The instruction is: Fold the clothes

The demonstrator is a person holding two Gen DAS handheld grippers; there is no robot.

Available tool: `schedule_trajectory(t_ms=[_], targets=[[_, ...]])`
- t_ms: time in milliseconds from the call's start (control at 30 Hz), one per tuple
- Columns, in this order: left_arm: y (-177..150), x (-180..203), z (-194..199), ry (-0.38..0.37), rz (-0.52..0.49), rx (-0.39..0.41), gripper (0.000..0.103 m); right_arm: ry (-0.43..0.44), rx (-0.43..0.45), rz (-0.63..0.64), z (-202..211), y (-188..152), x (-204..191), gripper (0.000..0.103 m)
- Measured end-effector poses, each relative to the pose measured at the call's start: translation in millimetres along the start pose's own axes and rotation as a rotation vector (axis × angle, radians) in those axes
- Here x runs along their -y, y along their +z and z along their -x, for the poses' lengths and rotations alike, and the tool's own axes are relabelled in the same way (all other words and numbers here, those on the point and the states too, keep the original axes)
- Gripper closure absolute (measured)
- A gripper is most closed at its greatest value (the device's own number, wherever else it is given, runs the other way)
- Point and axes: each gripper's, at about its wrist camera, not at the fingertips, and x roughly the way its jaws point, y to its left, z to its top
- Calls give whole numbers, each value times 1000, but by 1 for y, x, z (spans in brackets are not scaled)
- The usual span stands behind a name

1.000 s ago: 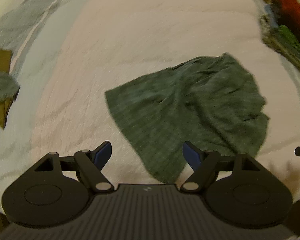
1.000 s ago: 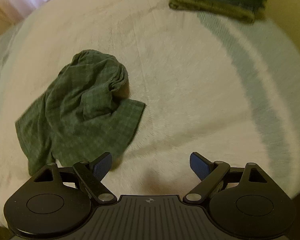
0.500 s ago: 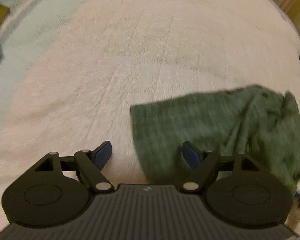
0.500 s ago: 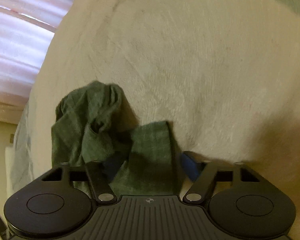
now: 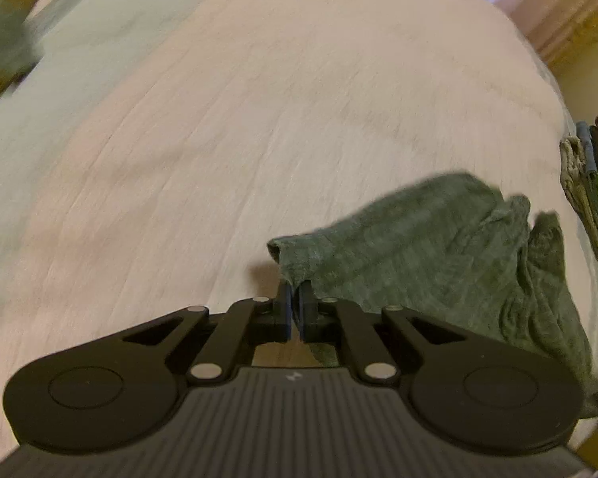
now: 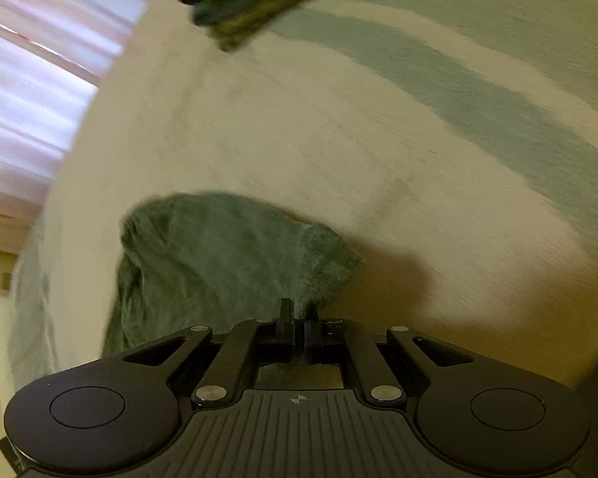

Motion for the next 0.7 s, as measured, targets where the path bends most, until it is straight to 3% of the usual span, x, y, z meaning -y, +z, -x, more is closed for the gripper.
schedule_trajectory(t_ms=[67,100,133,167,200,267,333,367,433,533,700], targets=[[-26,-7,1,45,30,-108,99,-67,-76,16,0,-12,8,101],[-35,-6,0,84,5,-154,99,-109,-123,13,-7,-17,12,95],[-41,-4,-1,114,-30,-188,94,-151,-169,10,-13,-21,17,79],[-47,-2,-1,144,-64,-221,93,-205,-188,10,-17,-22,19,41],[-46,1,2,144,-82,-228,93,-234,-158,30,-15,-17,17,24],[-28,10,11,79,-89,-170,88,-239,-56,98,-6,-3,9,24],[-3,26,14,19,-127,-82,68,-191,13,165,-5,19,-4,24],[12,38,12,-9,-163,-34,63,-156,35,191,-8,30,-13,24],[42,72,-4,-60,-256,30,62,-87,65,244,-21,56,-32,24],[75,124,-37,-118,-400,66,59,-6,72,383,-51,89,-62,24],[112,185,-99,-219,-600,63,36,69,19,579,-108,101,-99,24]])
